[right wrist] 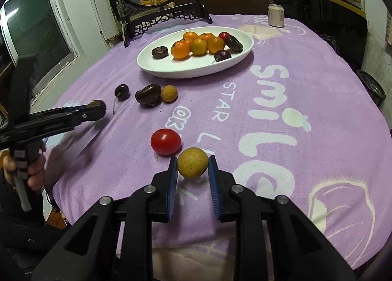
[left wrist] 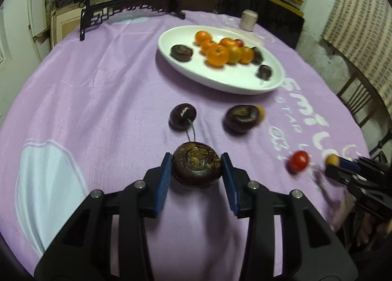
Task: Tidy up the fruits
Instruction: 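Grasp a dark round fruit with the left gripper, then place the dark fruit and yellow fruit onto the white plate, opening both grippers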
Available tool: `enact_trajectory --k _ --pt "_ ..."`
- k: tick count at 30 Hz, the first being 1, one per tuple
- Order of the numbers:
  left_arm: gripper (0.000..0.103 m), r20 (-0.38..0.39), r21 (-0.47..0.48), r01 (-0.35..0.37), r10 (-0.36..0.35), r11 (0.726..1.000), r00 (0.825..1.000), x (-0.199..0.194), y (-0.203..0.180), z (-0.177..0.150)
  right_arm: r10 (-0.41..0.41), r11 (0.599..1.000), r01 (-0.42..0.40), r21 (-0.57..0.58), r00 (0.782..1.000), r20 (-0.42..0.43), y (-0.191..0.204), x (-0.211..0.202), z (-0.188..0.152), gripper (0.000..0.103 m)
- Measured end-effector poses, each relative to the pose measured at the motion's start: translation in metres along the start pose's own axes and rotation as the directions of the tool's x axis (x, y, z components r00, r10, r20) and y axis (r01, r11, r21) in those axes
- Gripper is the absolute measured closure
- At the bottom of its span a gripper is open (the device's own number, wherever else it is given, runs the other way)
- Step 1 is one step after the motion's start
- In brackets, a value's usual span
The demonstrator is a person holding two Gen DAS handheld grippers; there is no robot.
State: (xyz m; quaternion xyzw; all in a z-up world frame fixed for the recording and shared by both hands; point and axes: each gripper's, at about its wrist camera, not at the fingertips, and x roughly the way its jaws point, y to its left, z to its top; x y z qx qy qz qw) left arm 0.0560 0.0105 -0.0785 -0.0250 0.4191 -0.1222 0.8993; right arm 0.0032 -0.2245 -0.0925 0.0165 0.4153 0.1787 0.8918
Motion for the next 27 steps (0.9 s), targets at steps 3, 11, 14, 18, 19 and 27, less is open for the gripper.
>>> enact_trajectory --k 3,11,14,18,19,27 --pt "0.062 0.018 0.016 0.028 -0.029 0.999 0.999 -0.013 -0.006 0.0 0.008 1.0 -0.008 -0.009 1.0 -0.005 0.004 0.002 0.005 0.078" --pt "0.062 0.082 0.044 0.025 -0.029 0.999 0.996 -0.029 -0.021 0.036 -0.007 0.994 0.013 -0.106 0.998 0.063 0.029 0.001 0.052 0.078" --pt "0.062 0.092 0.036 0.001 -0.004 0.999 0.996 -0.02 -0.022 0.06 -0.011 0.991 0.023 -0.128 0.996 0.091 0.035 0.007 0.082 0.078" --pt "0.062 0.092 0.021 -0.024 0.022 0.999 0.995 -0.001 -0.02 0.1 -0.032 0.989 0.048 -0.142 0.993 0.113 0.04 0.024 0.127 0.078" --pt "0.062 0.088 0.02 -0.035 0.033 0.999 0.996 0.006 -0.019 0.113 -0.034 0.988 0.051 -0.148 0.993 0.111 0.04 0.028 0.136 0.078" --pt "0.062 0.076 -0.054 -0.071 0.075 0.996 0.994 0.052 0.001 0.182 -0.074 0.992 0.081 -0.101 0.994 0.074 0.02 0.085 0.194 0.078"
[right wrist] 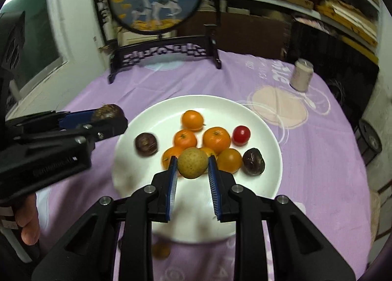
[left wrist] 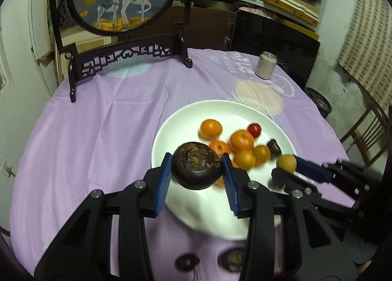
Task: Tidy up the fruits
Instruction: 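Place the dark fruit and yellow fruit onto the white plate, opening both grippers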
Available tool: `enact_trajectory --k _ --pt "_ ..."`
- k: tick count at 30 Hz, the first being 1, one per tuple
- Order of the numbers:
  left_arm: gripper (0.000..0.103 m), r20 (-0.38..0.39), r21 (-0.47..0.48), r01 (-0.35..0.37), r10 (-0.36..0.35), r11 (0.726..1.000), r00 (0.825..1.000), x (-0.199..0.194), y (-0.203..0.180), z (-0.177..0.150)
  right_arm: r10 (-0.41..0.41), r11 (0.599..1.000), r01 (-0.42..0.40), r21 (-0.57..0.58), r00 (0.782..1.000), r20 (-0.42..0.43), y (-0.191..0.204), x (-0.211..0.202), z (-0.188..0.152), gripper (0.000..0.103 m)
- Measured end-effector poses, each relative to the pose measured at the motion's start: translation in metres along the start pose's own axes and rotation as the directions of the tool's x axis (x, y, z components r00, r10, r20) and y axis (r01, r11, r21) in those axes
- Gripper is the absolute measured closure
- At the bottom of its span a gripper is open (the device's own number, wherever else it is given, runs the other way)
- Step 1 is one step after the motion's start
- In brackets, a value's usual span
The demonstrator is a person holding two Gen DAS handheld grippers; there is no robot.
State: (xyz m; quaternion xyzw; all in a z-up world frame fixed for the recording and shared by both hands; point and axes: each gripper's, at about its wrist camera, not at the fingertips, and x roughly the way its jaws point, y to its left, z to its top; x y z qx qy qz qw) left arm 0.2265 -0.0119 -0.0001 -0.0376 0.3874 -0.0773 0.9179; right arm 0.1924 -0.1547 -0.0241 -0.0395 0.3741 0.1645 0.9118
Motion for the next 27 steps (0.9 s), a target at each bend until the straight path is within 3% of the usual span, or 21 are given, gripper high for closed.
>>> enact_trajectory --k 3,13,15,16,27 --pt "0.062 -0.007 -0.022 0.031 -0.031 0.999 0.999 0.013 0.006 0.003 0.021 0.999 -0.021 0.029 1.0 -0.004 -0.007 0.01 -0.006 0.078" --pt "0.059 -0.04 -0.023 0.027 -0.028 0.999 0.999 0.039 0.008 0.001 -0.001 0.999 0.004 0.037 0.998 -0.06 -0.016 0.033 -0.005 0.077" --pt "0.047 -0.031 -0.034 0.03 -0.031 0.999 0.999 0.037 0.01 0.001 -0.034 0.999 0.035 0.032 0.999 -0.042 -0.016 0.032 -0.004 0.068" --pt "0.046 -0.019 -0.035 0.027 -0.028 0.999 0.999 0.034 0.01 0.0 -0.047 0.998 0.048 0.031 0.998 -0.032 -0.017 0.03 -0.004 0.064" --pt "0.046 0.024 -0.078 0.033 -0.031 0.996 0.999 0.002 0.021 -0.035 -0.085 0.994 0.081 0.078 0.996 0.041 -0.039 0.017 -0.016 0.063"
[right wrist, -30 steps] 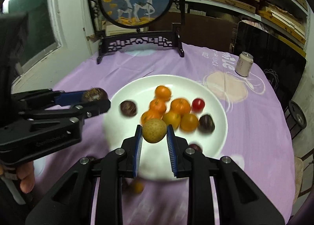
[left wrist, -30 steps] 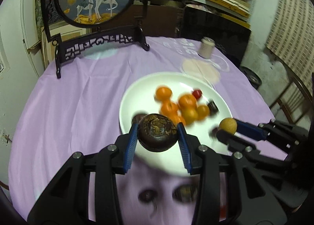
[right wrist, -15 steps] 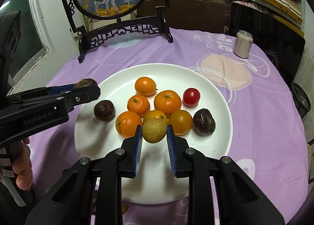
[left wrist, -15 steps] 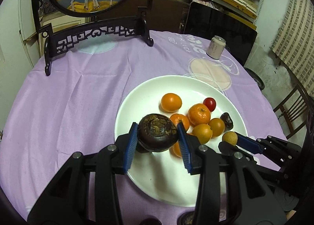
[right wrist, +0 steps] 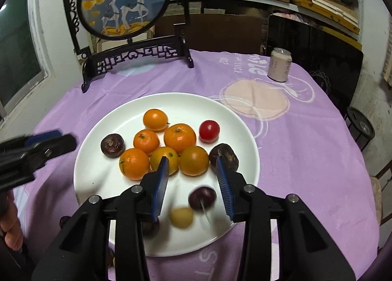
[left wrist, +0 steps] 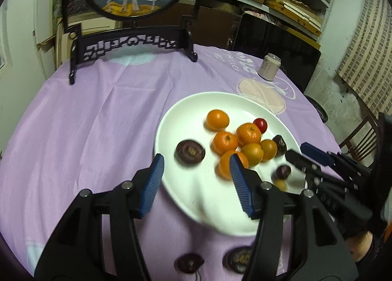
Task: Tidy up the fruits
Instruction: 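Place the dark fruit and yellow fruit onto the white plate, opening both grippers, then grasp a red tomato with the right gripper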
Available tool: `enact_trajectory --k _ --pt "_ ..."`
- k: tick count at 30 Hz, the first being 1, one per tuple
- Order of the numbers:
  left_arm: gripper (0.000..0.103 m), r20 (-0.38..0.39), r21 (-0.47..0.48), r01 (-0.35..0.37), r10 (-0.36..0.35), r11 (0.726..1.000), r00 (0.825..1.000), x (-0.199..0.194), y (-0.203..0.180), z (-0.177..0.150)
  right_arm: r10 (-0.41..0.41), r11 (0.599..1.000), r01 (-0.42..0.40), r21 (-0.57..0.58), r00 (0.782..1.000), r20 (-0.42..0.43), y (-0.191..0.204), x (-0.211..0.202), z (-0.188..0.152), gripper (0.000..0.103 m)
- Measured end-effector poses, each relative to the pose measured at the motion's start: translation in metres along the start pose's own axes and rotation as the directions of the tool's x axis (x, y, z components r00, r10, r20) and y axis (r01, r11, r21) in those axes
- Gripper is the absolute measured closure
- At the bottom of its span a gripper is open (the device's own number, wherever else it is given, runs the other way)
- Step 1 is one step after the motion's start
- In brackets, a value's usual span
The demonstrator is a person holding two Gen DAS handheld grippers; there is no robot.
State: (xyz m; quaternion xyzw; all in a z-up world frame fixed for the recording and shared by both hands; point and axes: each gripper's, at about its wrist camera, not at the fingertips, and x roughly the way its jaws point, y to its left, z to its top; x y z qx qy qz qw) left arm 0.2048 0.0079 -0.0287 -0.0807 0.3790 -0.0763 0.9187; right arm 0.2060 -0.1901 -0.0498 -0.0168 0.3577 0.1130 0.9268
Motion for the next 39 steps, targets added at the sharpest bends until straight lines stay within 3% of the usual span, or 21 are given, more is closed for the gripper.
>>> enact_trajectory --k 6,9,13,15,19,27,28,30,39 --pt "0.046 0.008 -0.038 0.017 -0.016 0.999 1.0 -0.043 0.019 -0.049 0.004 1.0 -0.004 0.013 1.0 0.023 0.0 -0.016 -0.016 0.063" --pt "0.041 0.017 0.008 -0.006 0.006 1.0 1.0 -0.068 0.024 -0.079 0.065 0.996 -0.066 0.055 0.998 0.02 0.0 -0.045 -0.041 0.063" --pt "0.039 0.005 0.066 -0.025 0.024 0.997 1.0 -0.091 0.029 -0.114 0.181 0.98 -0.179 0.086 0.983 -0.016 0.009 -0.085 -0.085 0.055" --pt "0.039 -0.005 0.077 -0.01 0.01 0.997 1.0 -0.094 0.029 -0.123 0.177 0.984 -0.175 0.04 0.983 -0.046 0.022 -0.101 -0.105 0.055" --pt "0.039 -0.016 0.082 0.02 -0.019 0.996 1.0 -0.094 0.025 -0.129 0.148 0.988 -0.152 -0.037 0.983 -0.106 0.046 -0.111 -0.135 0.055" --pt "0.036 -0.025 0.093 0.03 -0.028 0.995 0.999 -0.096 0.022 -0.136 0.141 0.989 -0.146 -0.014 0.977 -0.161 0.048 -0.095 -0.15 0.055" --pt "0.036 -0.03 0.091 0.032 -0.029 0.995 0.999 -0.095 0.022 -0.137 0.137 0.99 -0.142 -0.018 0.975 -0.176 0.049 -0.09 -0.151 0.056" --pt "0.036 -0.042 0.088 0.032 -0.028 0.996 0.999 -0.091 0.021 -0.136 0.117 0.991 -0.127 -0.036 0.973 -0.201 0.051 -0.083 -0.155 0.069" --pt "0.036 -0.121 0.072 0.003 0.006 0.997 0.993 -0.048 0.011 -0.115 0.138 0.99 -0.142 -0.018 0.981 -0.137 0.04 -0.105 -0.152 0.07"
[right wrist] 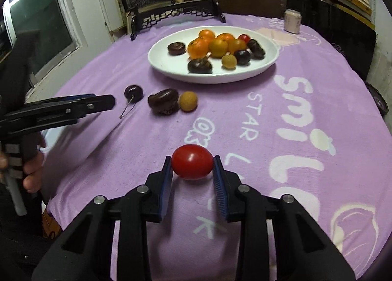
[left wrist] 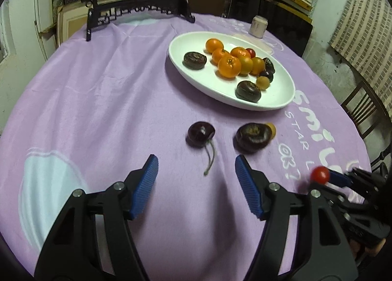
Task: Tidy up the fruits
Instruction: 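Grasp a red tomato with the right gripper, then grasp a dark cherry with the left gripper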
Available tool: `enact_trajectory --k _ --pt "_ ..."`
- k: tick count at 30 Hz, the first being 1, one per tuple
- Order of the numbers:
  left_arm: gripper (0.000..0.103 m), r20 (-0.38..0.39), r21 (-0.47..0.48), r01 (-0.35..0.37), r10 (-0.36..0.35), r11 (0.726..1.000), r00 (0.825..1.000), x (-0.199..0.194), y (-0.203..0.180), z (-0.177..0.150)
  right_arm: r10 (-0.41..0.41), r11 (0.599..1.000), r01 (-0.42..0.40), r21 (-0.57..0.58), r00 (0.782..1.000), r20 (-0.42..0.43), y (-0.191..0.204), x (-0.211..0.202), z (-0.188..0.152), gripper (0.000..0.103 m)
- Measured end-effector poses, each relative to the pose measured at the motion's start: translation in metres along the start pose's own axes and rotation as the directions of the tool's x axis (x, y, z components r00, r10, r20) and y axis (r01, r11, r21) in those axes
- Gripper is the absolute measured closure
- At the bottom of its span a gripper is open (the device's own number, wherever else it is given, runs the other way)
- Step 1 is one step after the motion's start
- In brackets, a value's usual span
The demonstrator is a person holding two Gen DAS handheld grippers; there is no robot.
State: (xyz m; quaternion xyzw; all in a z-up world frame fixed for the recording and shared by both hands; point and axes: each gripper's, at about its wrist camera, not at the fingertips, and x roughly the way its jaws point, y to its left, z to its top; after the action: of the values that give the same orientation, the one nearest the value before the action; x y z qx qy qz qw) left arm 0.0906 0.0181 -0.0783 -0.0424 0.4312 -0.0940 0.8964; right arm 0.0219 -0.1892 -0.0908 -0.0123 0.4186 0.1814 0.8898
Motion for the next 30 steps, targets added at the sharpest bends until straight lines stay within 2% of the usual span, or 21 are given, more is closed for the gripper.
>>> enact_trajectory --k 6,8,11,12,13,23,30 --pt "0.039 -0.057 -0.005 -0.05 0.049 0.999 0.997 0.033 -0.008 0.014 0.027 0.999 -0.027 0.016 1.0 0.015 -0.007 -0.009 -0.004 0.07" --pt "0.049 -0.072 -0.005 -0.056 0.055 0.998 0.996 0.041 -0.01 0.017 0.035 0.999 -0.036 0.016 0.999 0.021 -0.009 -0.011 -0.004 0.07" --pt "0.057 -0.061 0.016 -0.084 0.085 0.996 0.995 0.046 -0.014 0.019 0.042 0.999 -0.043 0.02 0.999 0.028 -0.011 -0.013 -0.003 0.07" --pt "0.069 -0.057 0.021 -0.086 0.087 0.996 0.995 0.045 -0.015 0.019 0.044 0.999 -0.045 0.023 0.999 0.029 -0.013 -0.013 -0.004 0.07" --pt "0.071 -0.059 0.021 -0.07 0.071 0.997 0.996 0.045 -0.016 0.018 0.044 0.999 -0.045 0.025 0.999 0.029 -0.013 -0.013 -0.004 0.07" --pt "0.072 0.017 0.062 -0.007 0.006 0.998 1.0 0.001 -0.037 0.005 0.041 0.998 -0.042 0.036 0.999 0.022 -0.014 -0.011 -0.004 0.07" --pt "0.072 0.071 0.106 0.0 -0.008 0.994 0.997 -0.029 -0.05 0.005 0.042 0.999 -0.042 0.008 0.999 0.012 -0.006 -0.008 0.004 0.07"
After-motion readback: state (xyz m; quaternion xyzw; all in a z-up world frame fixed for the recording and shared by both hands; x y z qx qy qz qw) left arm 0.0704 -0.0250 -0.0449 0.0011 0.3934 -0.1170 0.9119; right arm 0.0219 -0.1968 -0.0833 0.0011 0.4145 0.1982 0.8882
